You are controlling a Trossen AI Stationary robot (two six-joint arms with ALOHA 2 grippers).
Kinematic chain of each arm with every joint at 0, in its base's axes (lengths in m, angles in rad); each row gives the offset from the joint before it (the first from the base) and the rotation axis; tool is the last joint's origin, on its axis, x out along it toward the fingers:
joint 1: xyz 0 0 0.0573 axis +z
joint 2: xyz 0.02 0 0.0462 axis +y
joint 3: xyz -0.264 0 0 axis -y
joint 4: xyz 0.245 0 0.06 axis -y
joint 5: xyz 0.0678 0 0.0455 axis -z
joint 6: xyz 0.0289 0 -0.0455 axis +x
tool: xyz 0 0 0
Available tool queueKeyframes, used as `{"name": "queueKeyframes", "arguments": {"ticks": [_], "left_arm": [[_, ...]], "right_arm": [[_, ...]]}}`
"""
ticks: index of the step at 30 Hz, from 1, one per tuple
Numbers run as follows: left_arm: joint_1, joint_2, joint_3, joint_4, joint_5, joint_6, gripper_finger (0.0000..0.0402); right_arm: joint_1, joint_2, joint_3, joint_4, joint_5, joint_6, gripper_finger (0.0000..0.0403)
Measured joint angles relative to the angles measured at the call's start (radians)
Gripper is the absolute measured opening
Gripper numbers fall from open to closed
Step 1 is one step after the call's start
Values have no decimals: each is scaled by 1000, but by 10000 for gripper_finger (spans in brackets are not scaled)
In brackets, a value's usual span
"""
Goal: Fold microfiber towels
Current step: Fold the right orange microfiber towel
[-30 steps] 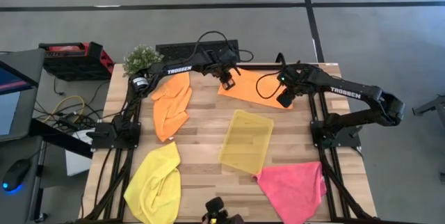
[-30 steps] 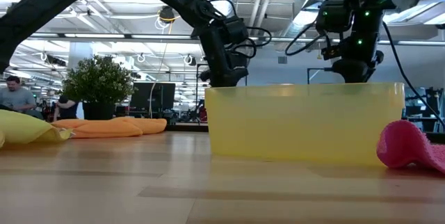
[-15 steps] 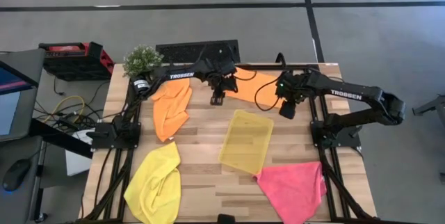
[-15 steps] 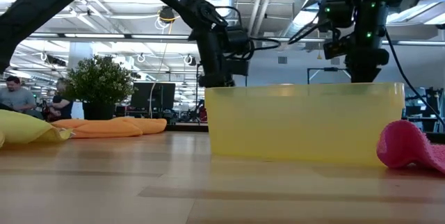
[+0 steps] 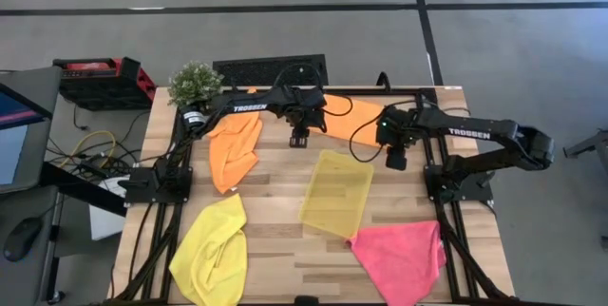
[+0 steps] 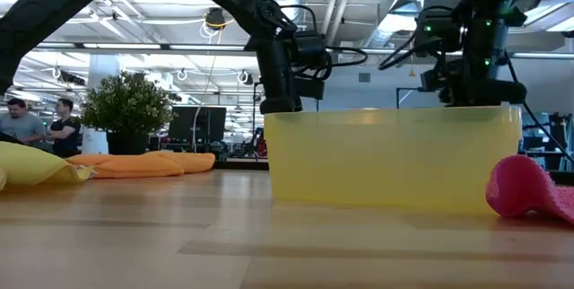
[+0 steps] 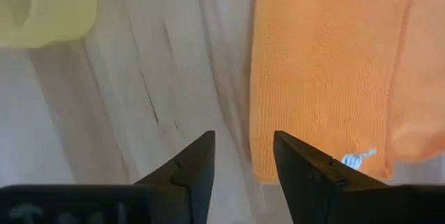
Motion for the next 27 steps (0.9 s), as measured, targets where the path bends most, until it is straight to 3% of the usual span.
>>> {"name": "queueKeyframes", "arguments": {"ticks": [8, 15, 27], "left_arm": [[-8, -2, 70, -16, -11, -64, 137], [-29, -2, 139, -41, -11, -81, 137], [-56, -1, 226, -66, -16, -82, 137]], "right_arm": [[-6, 0, -66, 97, 1, -106, 167], [-35, 0, -77, 125, 52, -84, 166], [-109, 1, -77, 141, 49, -65, 164]]}}
